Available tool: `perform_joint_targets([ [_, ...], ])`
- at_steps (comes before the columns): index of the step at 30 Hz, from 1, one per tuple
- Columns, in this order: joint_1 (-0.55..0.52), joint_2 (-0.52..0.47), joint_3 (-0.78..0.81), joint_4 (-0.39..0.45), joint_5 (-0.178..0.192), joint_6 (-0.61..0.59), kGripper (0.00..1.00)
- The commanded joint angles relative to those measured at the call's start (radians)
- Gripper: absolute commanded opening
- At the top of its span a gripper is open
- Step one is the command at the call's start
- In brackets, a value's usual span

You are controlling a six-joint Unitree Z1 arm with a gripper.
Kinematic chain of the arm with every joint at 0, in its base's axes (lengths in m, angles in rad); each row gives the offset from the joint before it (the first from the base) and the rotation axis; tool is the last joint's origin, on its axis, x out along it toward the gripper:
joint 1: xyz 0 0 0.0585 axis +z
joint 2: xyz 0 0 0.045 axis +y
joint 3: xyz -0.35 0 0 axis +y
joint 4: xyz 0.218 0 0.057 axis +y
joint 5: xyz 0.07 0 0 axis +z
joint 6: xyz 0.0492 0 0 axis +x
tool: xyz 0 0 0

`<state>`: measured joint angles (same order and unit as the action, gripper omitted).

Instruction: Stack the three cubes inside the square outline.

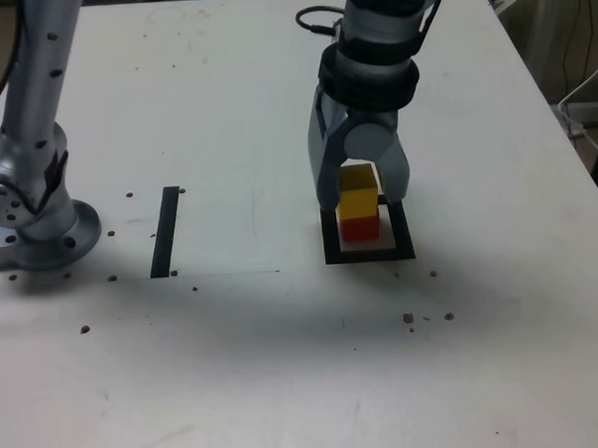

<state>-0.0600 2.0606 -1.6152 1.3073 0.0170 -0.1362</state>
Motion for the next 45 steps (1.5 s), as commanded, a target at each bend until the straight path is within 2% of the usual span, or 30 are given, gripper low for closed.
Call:
perform_joint_targets([
  [1, -0.001, 0.005, 0.004, -0.006, 0.003, 0.002, 0.58],
  [3, -0.001, 0.005, 0.006, -0.013, 0.005, 0.005, 0.63],
  [8, -0.001, 0.004, 0.015, -0.03, 0.013, 0.014, 0.89],
  [11, -0.001, 0.0, 0.022, -0.03, 0.019, 0.014, 0.99],
  [19, -0.001, -0.034, 0.04, -0.023, 0.033, 0.011, 0.99],
  [26, 0.021, -0.087, 0.052, 0.01, 0.068, 0.044, 0.99],
  [31, 0.068, -0.111, 0.039, 0.033, 0.112, 0.156, 0.99],
  [38, 0.179, -0.1, -0.003, 0.034, 0.212, 0.361, 0.99],
  [45, 0.305, -0.038, -0.066, 0.028, 0.246, 0.547, 0.99],
])
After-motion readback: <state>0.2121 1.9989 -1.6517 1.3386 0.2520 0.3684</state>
